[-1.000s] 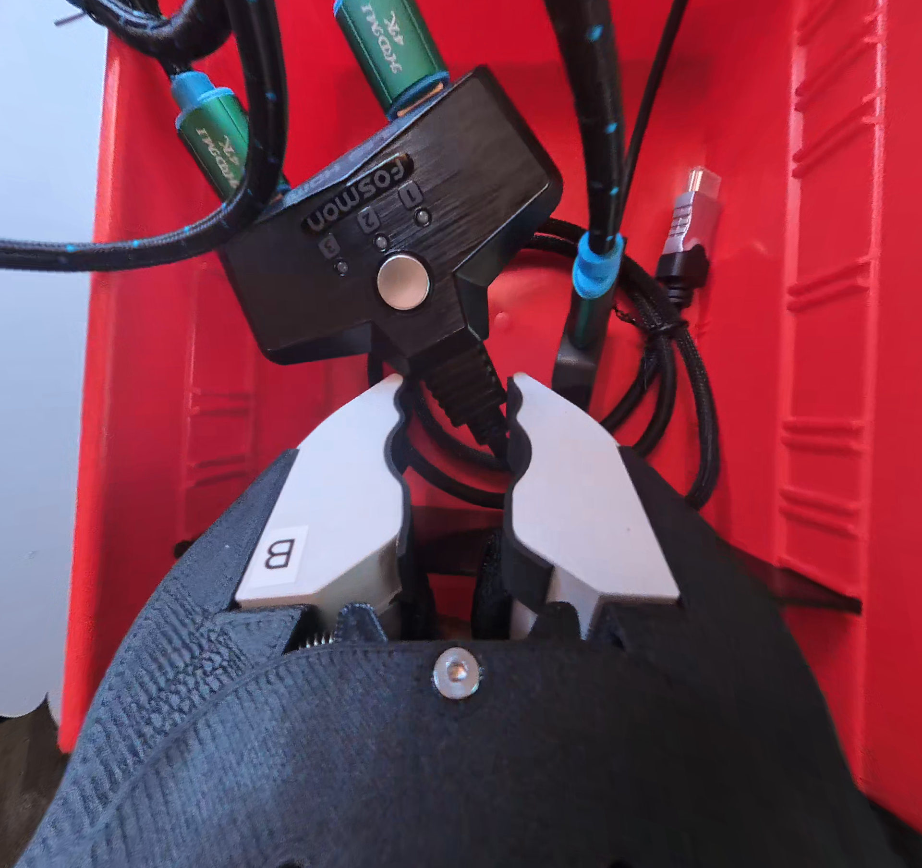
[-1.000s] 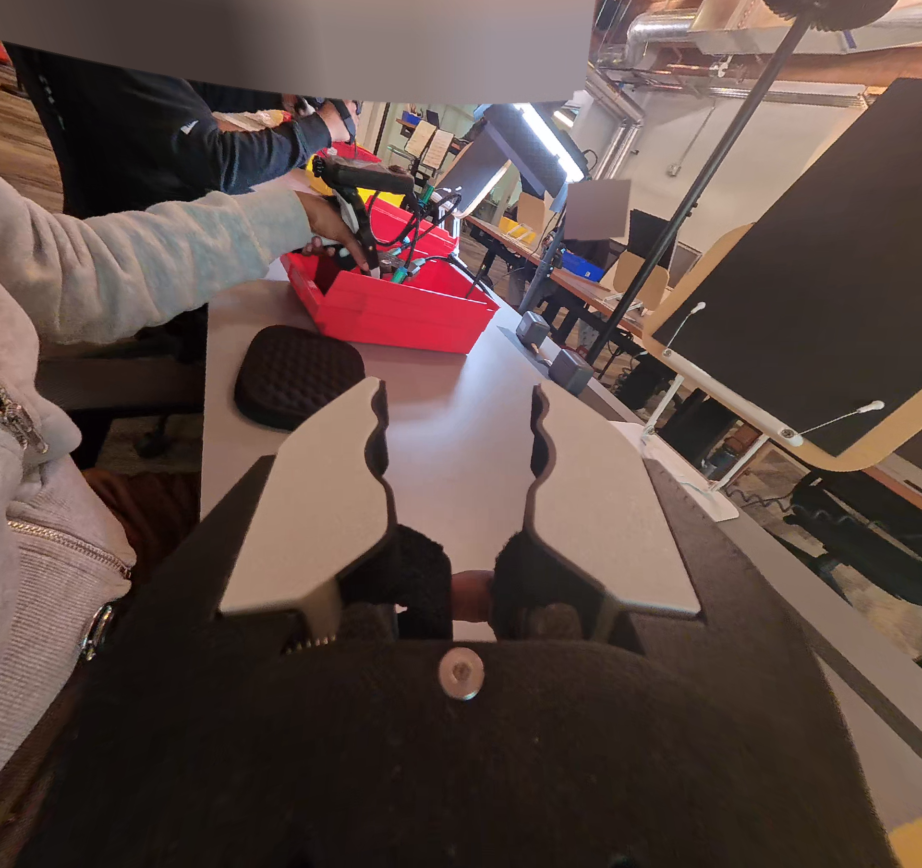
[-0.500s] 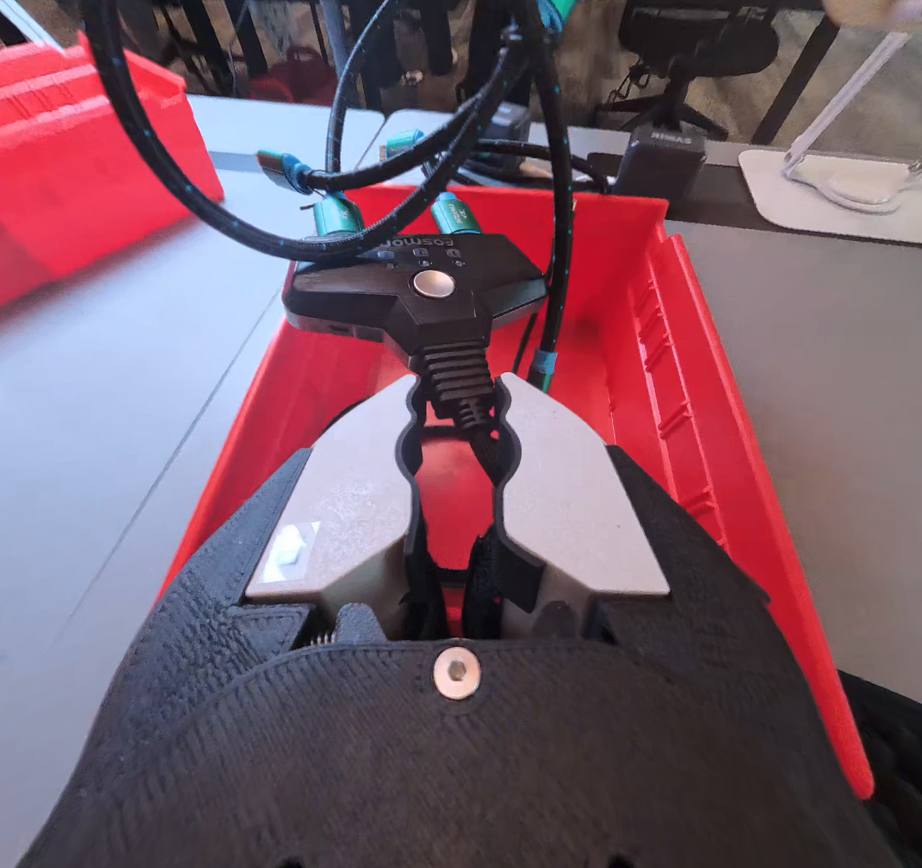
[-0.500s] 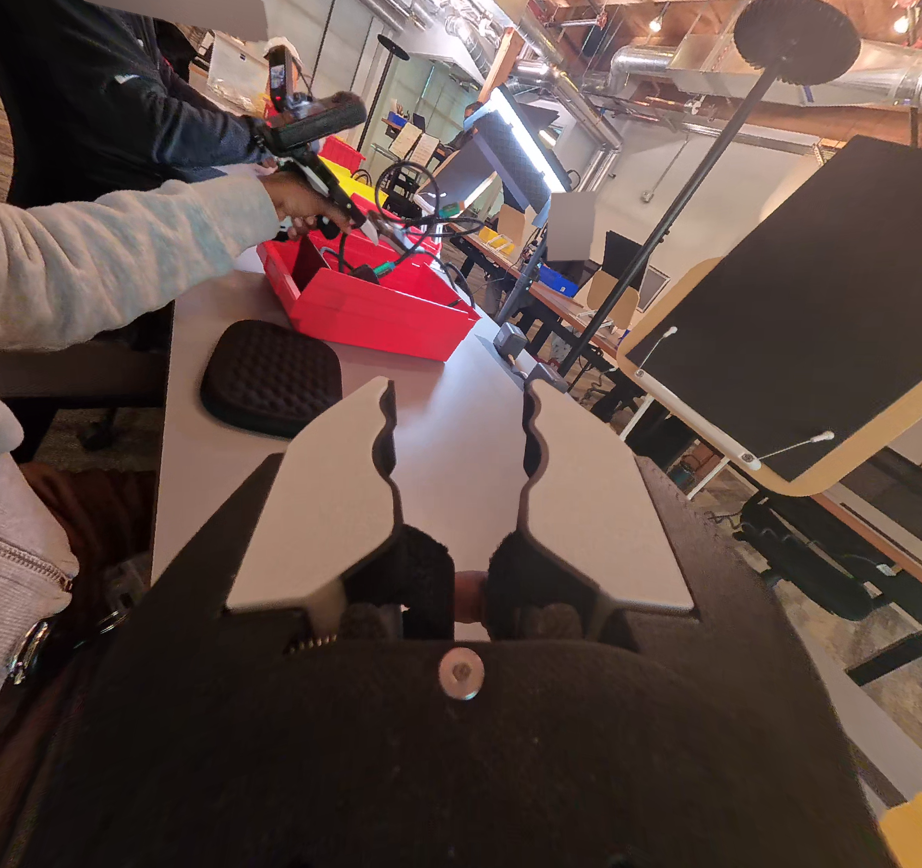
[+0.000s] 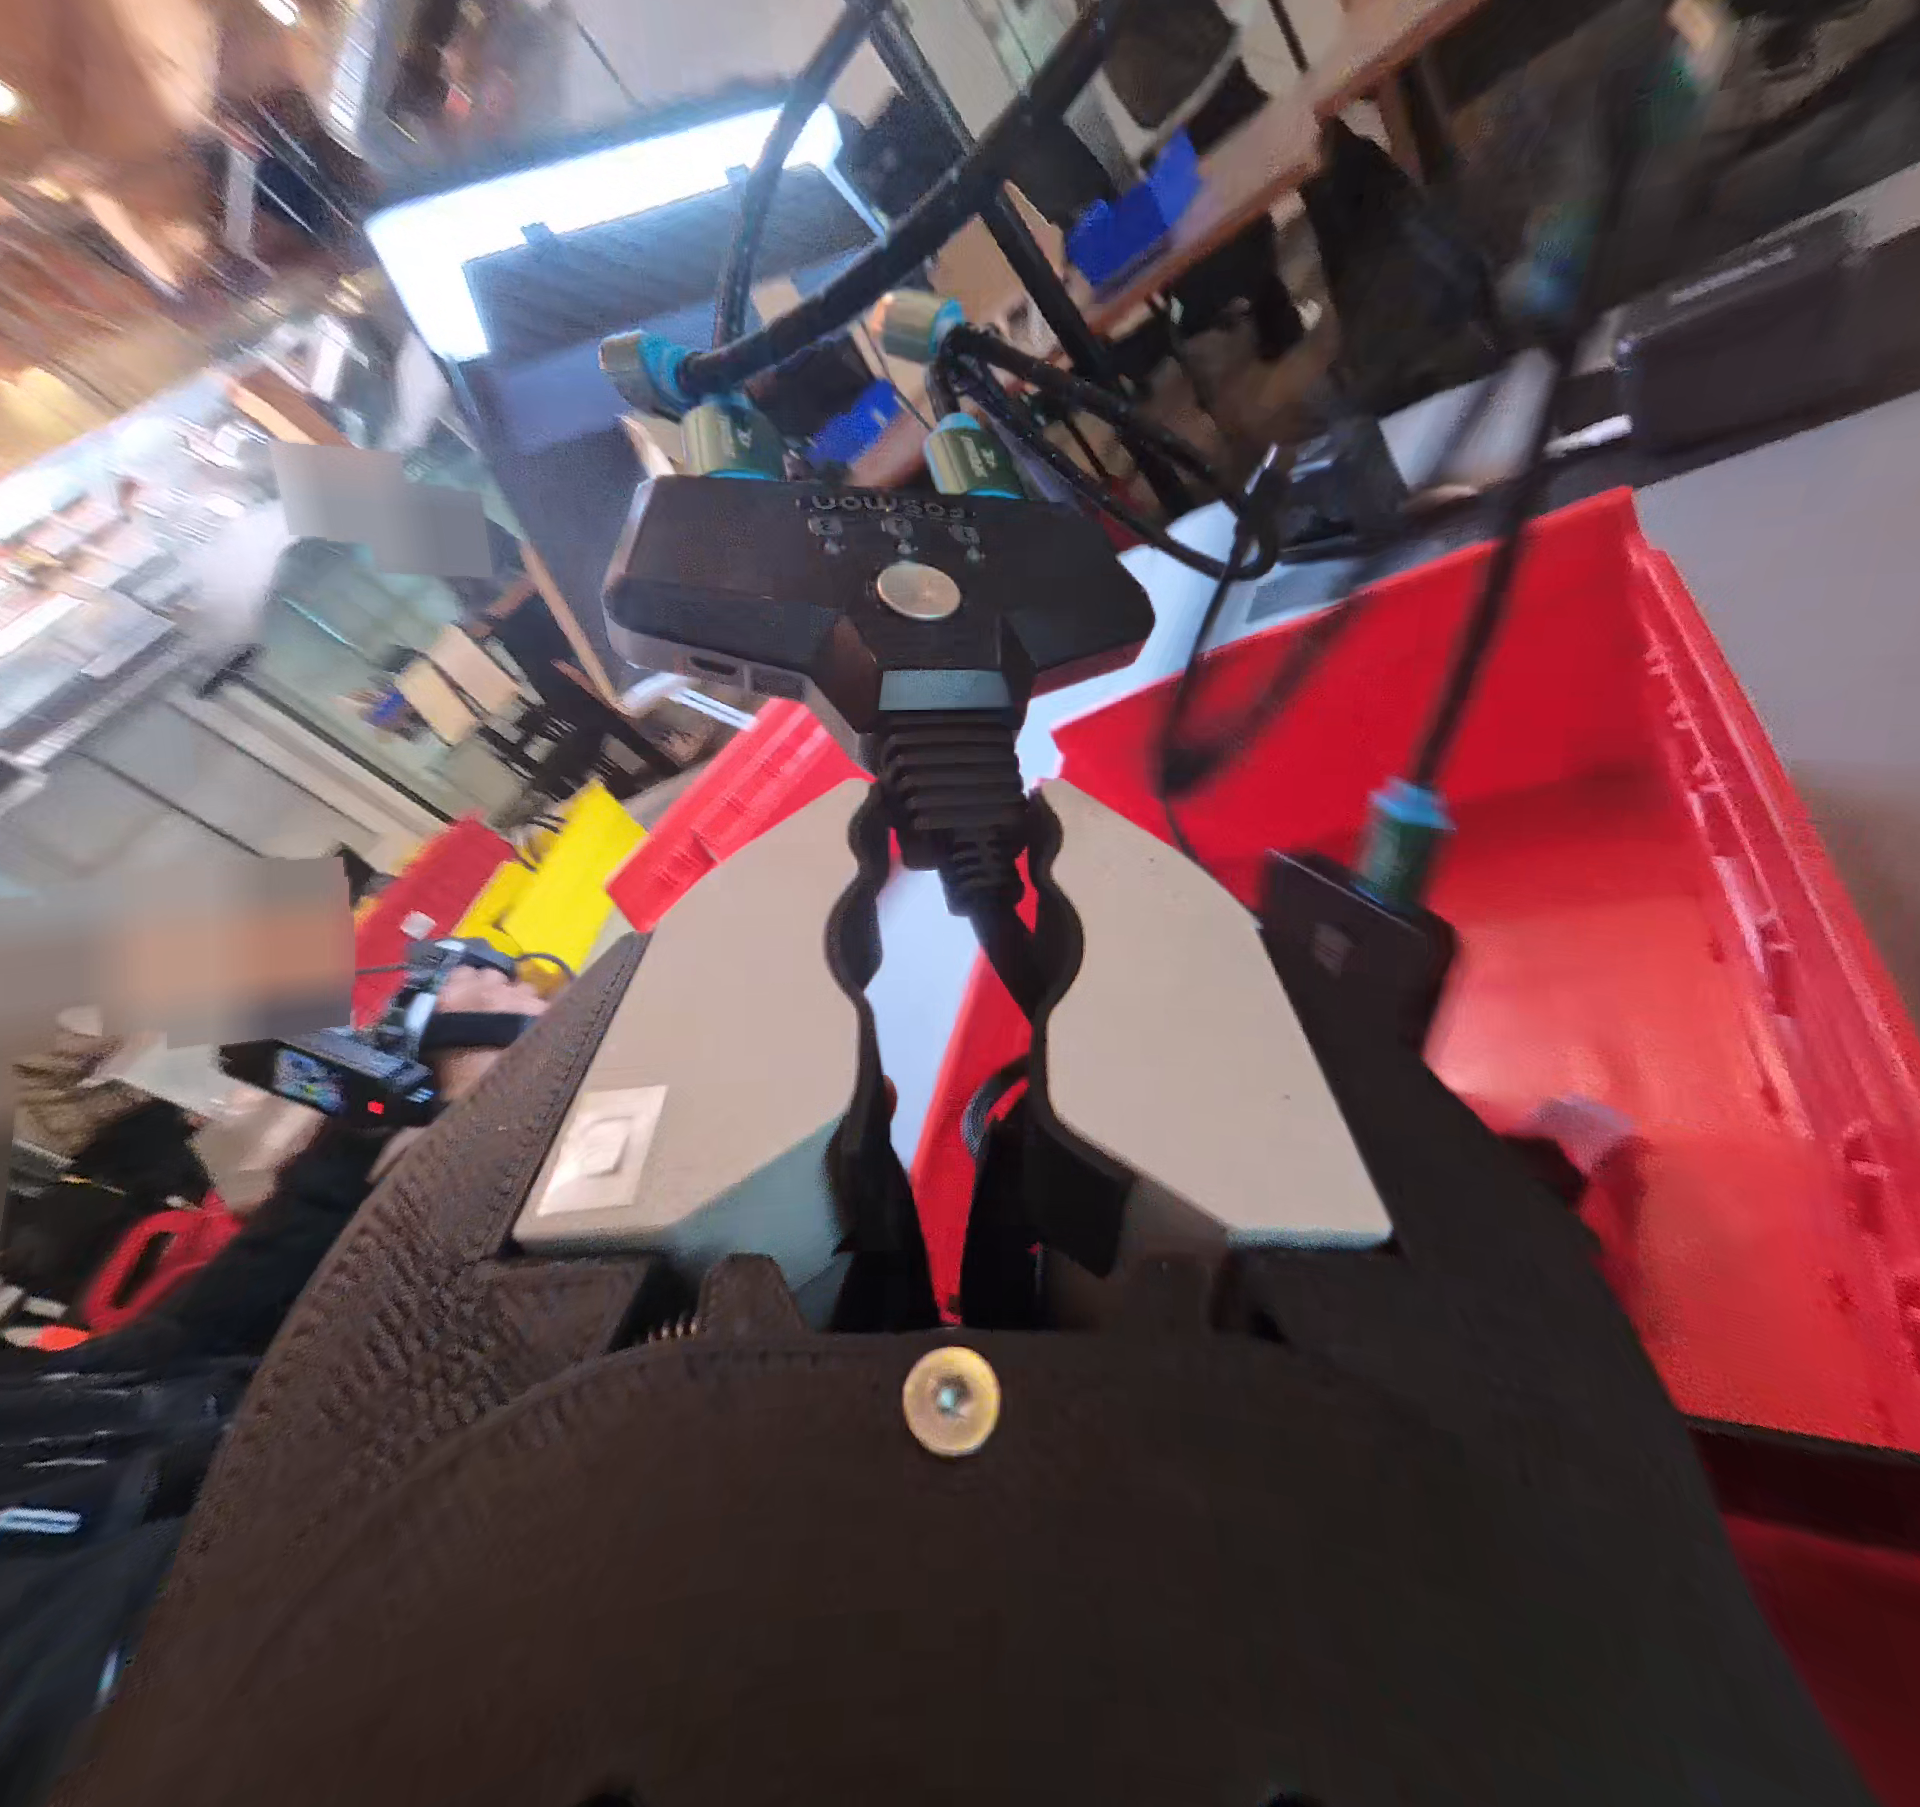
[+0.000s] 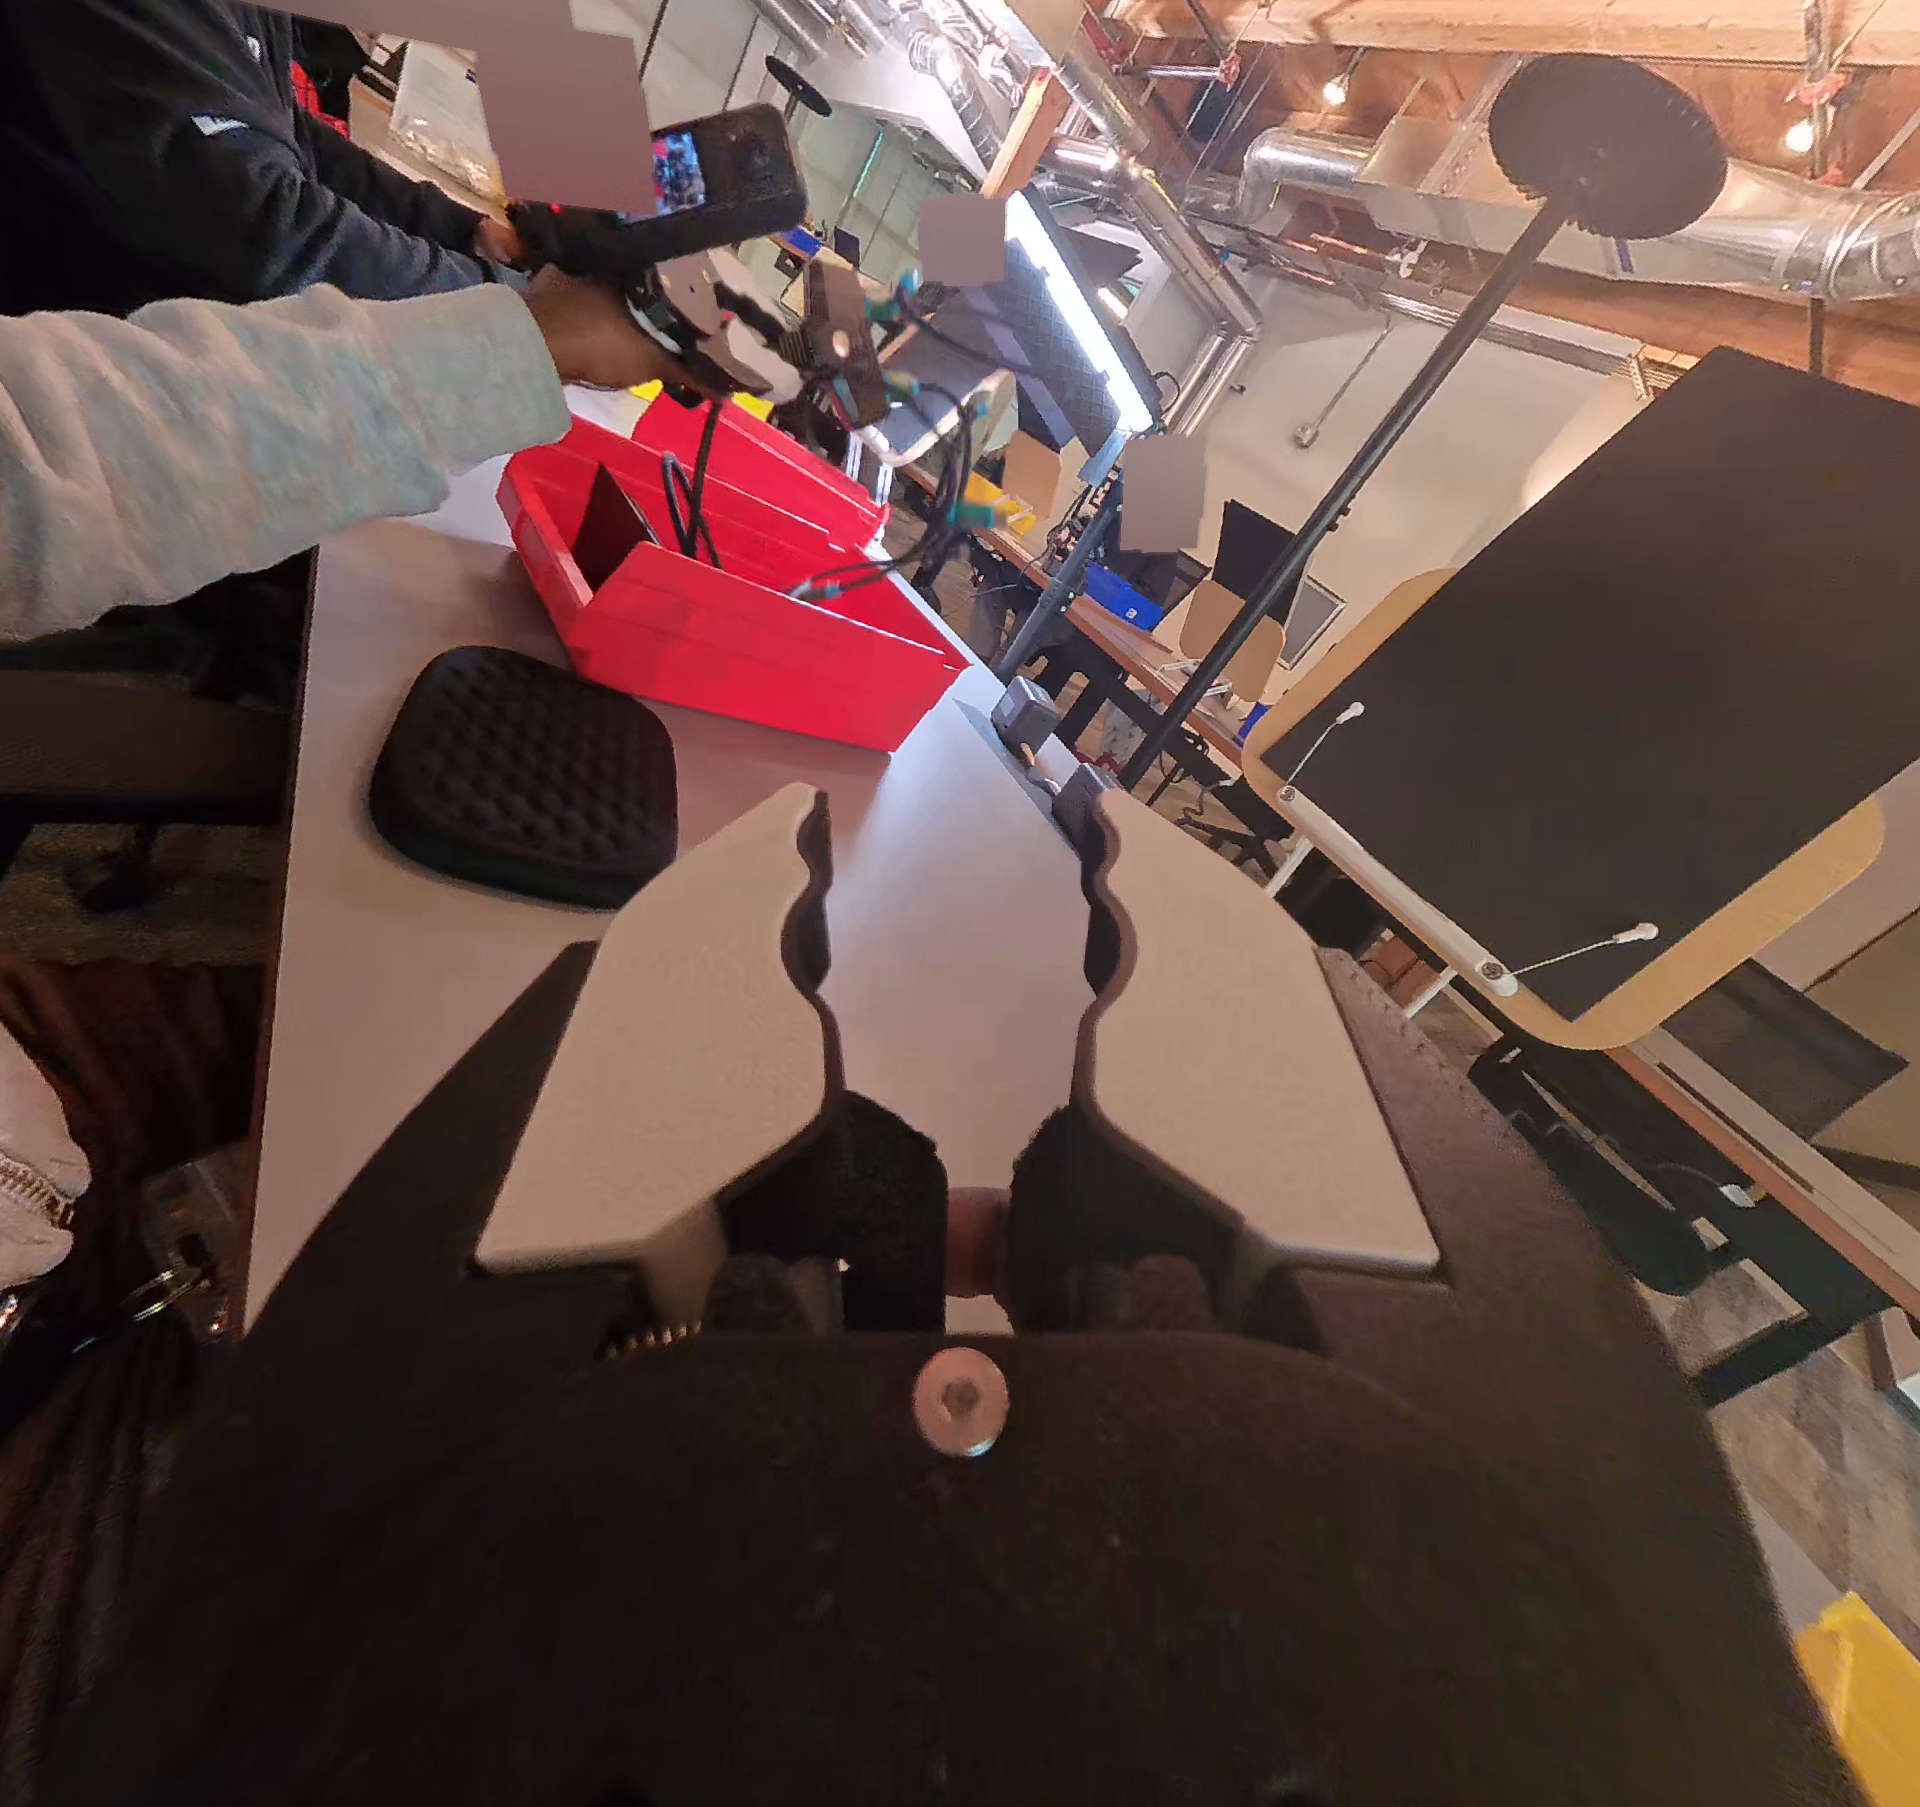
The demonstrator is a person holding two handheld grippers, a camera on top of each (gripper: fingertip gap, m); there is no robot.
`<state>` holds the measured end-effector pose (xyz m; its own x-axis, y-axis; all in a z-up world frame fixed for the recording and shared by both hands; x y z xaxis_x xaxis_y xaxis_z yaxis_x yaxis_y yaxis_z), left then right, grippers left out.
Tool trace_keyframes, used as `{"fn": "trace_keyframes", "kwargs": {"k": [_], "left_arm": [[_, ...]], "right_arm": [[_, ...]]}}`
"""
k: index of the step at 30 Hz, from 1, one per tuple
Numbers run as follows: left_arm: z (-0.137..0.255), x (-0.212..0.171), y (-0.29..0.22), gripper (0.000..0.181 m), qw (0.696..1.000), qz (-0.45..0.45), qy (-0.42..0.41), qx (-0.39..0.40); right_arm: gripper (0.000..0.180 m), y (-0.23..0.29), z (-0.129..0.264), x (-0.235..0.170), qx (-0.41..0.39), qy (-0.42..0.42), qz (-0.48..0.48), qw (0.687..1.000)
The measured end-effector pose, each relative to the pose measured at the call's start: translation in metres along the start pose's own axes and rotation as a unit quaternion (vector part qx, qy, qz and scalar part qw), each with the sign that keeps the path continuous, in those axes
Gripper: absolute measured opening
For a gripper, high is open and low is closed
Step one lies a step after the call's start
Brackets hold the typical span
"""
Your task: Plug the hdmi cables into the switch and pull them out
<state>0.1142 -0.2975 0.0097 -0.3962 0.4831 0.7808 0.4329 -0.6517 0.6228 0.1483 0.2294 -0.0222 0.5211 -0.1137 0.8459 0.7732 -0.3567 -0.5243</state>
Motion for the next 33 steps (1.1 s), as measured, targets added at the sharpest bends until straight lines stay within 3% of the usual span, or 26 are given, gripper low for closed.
{"fn": "trace_keyframes", "kwargs": {"k": [12, 22, 28, 33], "left_arm": [[0.018, 0.011, 0.024, 0.024, 0.992, 0.066, -0.103, 0.013], [0.059, 0.082, 0.097, 0.023, 0.946, 0.126, -0.296, 0.050], [0.099, 0.121, 0.100, 0.024, 0.909, 0.140, -0.390, -0.046], [0.136, 0.119, 0.032, 0.024, 0.872, 0.152, -0.441, -0.150]], "right_arm": [[0.046, 0.001, -0.001, -0.003, 0.006, 0.015, -0.006, 1.000], [0.045, 0.003, -0.007, -0.004, 0.021, 0.017, -0.021, 0.999], [0.047, -0.002, -0.024, -0.004, 0.083, 0.003, -0.113, 0.990], [0.053, -0.012, -0.060, 0.000, 0.190, -0.042, -0.240, 0.951]]}}
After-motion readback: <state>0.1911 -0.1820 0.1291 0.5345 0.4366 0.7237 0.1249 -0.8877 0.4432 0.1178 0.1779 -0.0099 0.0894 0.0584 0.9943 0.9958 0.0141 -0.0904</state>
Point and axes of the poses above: each gripper's, where its closed fingertips meet, z back along the fingers, x out of its top, y = z × x across the jaws, the point moved 10 cm from there along z, back along the fingers, and after that the axes turned 1 degree about -y, right-handed, at the moved point
